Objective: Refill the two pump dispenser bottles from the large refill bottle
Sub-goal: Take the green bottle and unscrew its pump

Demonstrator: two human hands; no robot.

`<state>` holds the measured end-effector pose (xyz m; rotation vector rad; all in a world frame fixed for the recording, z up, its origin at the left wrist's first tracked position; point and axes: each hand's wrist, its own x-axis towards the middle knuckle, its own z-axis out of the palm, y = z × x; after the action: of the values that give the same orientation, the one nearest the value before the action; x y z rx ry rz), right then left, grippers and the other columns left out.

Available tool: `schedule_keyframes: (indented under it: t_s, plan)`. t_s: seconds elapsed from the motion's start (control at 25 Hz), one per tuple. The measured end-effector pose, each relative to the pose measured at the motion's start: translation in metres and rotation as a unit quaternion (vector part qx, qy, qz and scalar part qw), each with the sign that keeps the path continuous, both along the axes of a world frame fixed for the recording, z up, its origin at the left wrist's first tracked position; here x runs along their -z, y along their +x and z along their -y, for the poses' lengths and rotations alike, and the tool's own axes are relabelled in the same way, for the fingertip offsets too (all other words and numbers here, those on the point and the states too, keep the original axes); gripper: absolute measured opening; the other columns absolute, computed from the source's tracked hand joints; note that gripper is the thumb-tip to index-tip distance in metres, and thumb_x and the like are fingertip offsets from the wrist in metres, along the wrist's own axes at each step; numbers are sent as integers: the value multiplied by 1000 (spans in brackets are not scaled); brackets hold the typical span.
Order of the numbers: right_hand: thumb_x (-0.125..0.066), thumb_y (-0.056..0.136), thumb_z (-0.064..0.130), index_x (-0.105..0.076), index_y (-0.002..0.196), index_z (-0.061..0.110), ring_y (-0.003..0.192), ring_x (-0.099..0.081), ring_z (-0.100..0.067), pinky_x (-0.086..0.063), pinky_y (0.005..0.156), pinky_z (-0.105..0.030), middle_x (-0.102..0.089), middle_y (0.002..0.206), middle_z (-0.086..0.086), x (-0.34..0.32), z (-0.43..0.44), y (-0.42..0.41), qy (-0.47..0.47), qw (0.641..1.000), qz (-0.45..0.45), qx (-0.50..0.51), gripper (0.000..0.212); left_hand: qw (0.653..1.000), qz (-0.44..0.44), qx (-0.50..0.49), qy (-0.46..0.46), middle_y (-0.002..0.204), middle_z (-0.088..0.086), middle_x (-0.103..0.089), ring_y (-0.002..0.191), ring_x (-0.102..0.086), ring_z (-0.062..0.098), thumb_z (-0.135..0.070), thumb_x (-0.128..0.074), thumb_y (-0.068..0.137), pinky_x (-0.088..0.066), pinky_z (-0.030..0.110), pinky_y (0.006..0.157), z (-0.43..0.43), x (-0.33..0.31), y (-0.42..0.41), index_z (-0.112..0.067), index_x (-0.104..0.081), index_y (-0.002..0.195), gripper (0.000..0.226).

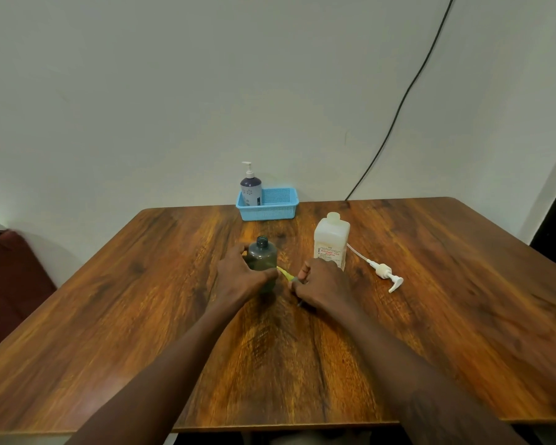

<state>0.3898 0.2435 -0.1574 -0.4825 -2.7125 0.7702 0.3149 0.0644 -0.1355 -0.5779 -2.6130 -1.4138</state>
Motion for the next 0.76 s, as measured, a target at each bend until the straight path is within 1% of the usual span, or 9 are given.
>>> schedule_keyframes:
  t_s: [0.08, 0.16, 0.28, 0.4, 0.48, 0.56, 0.64, 0.72, 0.76]
  plan:
    - [-75, 83, 42, -62, 84, 28, 75, -66, -8, -62, 74, -36, -68, 80, 10, 3, -4, 1, -10, 1000, 7, 0, 19, 1000, -7, 0, -8, 114, -9, -60, 98, -58, 9, -43, -93, 63, -42, 14, 70, -5, 1, -1, -20, -57, 128, 77]
    - [-76, 84, 43, -65, 82, 28, 76, -65, -7, -60, 76, -33, -68, 80, 11, 3, -5, 4, -28, 999, -20, 6, 19, 1000, -8, 2, -9, 117, -5, -63, 98, -59, 11, -44, -92, 63, -44, 16, 71, -9, 2, -2, -20, -57, 127, 77]
    - [-78, 85, 43, -66, 82, 27, 81, -60, -4, -47, 70, -17, -67, 87, 11, -7, -4, 11, -29, 986, -159, 51, 20, 1000, -7, 16, -9, 119, -4, -62, 102, -58, 12, -45, -91, 65, -47, 19, 76, -14, 2, -1, -21, -56, 130, 78]
    - [-81, 83, 41, -63, 90, 29, 86, -57, -9, -39, 66, -14, -63, 93, 8, -23, -12, 13, 2, 956, -280, 86, 23, 999, -9, 32, 7, 114, -10, -56, 100, -54, 9, -39, -92, 69, -39, 12, 71, -23, -1, 4, -21, -55, 132, 76]
    - [-84, 80, 40, -62, 104, 28, 96, -56, -12, -33, 69, -11, -62, 103, 5, -29, -24, 11, 6, 946, -311, 95, 35, 999, -16, 32, 15, 113, -12, -53, 99, -53, 8, -39, -92, 69, -37, 10, 69, -32, -3, 6, -20, -55, 134, 77]
    - [-87, 75, 44, -55, 125, 28, 112, -52, -15, -34, 79, -13, -58, 124, 2, -32, -35, 8, -10, 947, -302, 111, 61, 999, -18, 35, 19, 115, -11, -56, 101, -54, 8, -41, -92, 68, -37, 9, 69, -40, -5, 7, -20, -55, 134, 79]
    - [-87, 73, 49, -42, 140, 30, 124, -46, -19, -39, 92, -24, -50, 141, 0, -31, -43, 3, -41, 956, -264, 120, 84, 999, -25, 40, 25, 121, -8, -61, 102, -56, 7, -44, -92, 67, -38, 8, 70, -47, -6, 6, -22, -57, 134, 79]
    - [-85, 73, 53, -31, 149, 31, 132, -43, -23, -43, 99, -37, -43, 150, -1, -29, -50, -3, -96, 968, -202, 114, 97, 998, -32, 51, 29, 124, -7, -63, 103, -57, 8, -49, -90, 67, -40, 10, 71, -51, -7, 5, -25, -57, 134, 79]
    - [-85, 72, 54, -29, 151, 31, 133, -44, -25, -45, 100, -42, -43, 150, -2, -27, -53, -6, -120, 971, -179, 106, 99, 997, -38, 60, 29, 124, -7, -64, 104, -58, 8, -52, -89, 68, -40, 11, 72, -52, -7, 5, -26, -57, 135, 79]
